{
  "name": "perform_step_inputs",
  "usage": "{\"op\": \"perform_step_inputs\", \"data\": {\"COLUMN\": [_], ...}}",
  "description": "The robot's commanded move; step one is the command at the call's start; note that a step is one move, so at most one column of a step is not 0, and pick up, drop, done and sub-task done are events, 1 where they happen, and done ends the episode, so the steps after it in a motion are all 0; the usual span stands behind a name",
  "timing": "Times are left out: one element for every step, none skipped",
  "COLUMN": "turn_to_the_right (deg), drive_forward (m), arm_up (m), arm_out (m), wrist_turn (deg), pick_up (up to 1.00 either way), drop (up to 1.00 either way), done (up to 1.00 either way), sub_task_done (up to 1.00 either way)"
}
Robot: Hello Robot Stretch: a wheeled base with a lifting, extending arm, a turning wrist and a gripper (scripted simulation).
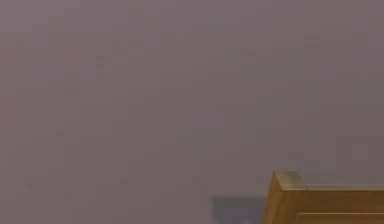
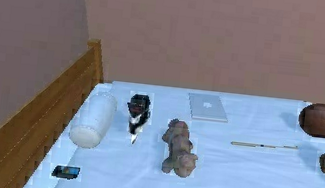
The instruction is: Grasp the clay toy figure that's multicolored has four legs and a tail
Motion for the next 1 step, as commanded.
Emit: {"op": "perform_step_inputs", "data": {"turn_to_the_right": [0.0], "drive_forward": [0.00], "arm_up": [0.50], "arm_out": [0.00], "wrist_turn": [0.0], "pick_up": [0.00], "drop": [0.00], "done": [0.00], "sub_task_done": [0.00]}}
